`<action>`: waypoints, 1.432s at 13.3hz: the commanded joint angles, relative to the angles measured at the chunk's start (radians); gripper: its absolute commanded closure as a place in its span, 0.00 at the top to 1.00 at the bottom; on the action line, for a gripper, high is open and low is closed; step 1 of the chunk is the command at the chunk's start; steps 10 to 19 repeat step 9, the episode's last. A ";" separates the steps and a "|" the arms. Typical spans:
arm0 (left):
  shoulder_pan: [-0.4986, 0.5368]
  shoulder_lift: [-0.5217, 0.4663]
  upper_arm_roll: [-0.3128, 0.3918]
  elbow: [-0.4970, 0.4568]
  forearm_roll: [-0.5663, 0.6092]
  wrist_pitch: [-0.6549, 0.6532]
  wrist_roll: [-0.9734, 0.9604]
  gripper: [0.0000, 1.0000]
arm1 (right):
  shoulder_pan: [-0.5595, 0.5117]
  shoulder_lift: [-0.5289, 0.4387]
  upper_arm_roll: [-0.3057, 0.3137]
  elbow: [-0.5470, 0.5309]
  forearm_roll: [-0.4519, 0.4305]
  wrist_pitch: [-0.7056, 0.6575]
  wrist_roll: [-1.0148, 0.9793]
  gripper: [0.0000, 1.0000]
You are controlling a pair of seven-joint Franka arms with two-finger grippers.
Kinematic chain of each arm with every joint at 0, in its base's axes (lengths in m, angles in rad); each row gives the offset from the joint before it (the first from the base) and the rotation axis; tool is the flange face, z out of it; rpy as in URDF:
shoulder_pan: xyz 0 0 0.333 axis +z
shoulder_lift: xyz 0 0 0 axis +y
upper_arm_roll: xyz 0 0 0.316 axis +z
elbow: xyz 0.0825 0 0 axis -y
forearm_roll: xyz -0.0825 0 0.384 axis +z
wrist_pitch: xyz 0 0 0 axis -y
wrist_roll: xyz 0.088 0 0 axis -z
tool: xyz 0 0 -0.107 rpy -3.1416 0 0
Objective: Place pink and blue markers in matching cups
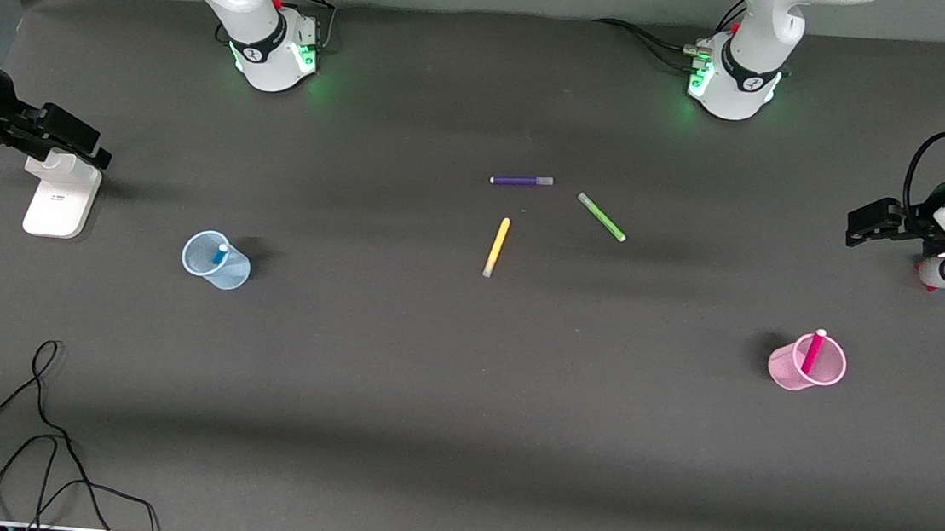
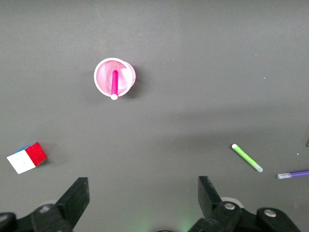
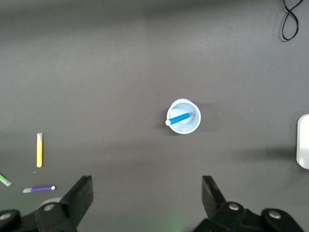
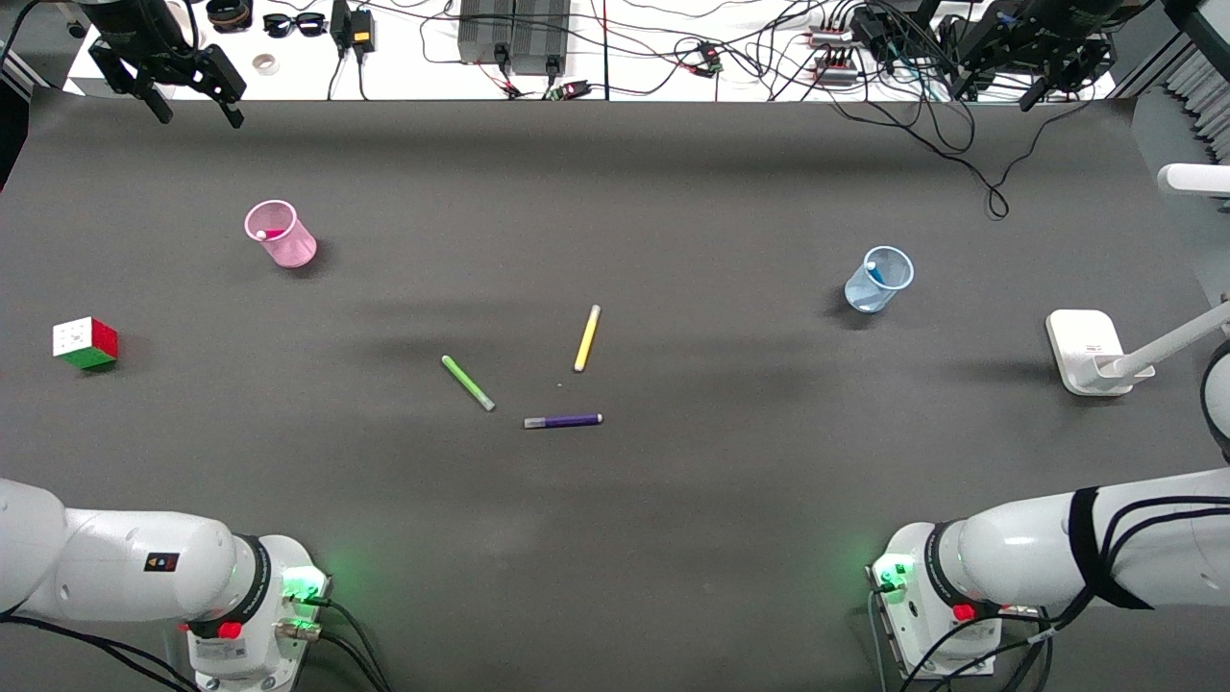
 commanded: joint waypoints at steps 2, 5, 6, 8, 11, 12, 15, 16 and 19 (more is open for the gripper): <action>-0.005 -0.033 0.008 -0.023 -0.009 -0.007 0.002 1.00 | 0.052 0.008 -0.019 -0.027 -0.105 0.010 -0.034 1.00; -0.003 -0.035 0.008 -0.019 -0.009 -0.015 0.002 1.00 | 0.037 0.009 -0.017 -0.008 -0.090 -0.014 -0.101 1.00; -0.003 -0.041 0.010 -0.021 -0.009 -0.011 0.003 1.00 | 0.034 0.009 -0.017 -0.005 -0.084 -0.017 -0.100 1.00; 0.000 -0.039 0.010 -0.016 -0.011 -0.014 0.005 1.00 | 0.027 0.008 -0.019 -0.004 -0.052 -0.019 -0.100 1.00; 0.000 -0.041 0.010 -0.015 -0.011 -0.015 0.008 1.00 | 0.027 0.006 -0.017 -0.001 -0.047 -0.019 -0.100 1.00; 0.000 -0.041 0.010 -0.015 -0.011 -0.015 0.008 1.00 | 0.027 0.006 -0.017 -0.001 -0.047 -0.019 -0.100 1.00; 0.000 -0.041 0.010 -0.015 -0.011 -0.015 0.008 1.00 | 0.027 0.006 -0.017 -0.001 -0.047 -0.019 -0.100 1.00; 0.000 -0.041 0.010 -0.015 -0.011 -0.015 0.008 1.00 | 0.027 0.006 -0.017 -0.001 -0.047 -0.019 -0.100 1.00; 0.000 -0.041 0.010 -0.015 -0.011 -0.015 0.008 1.00 | 0.027 0.006 -0.017 -0.001 -0.047 -0.019 -0.100 1.00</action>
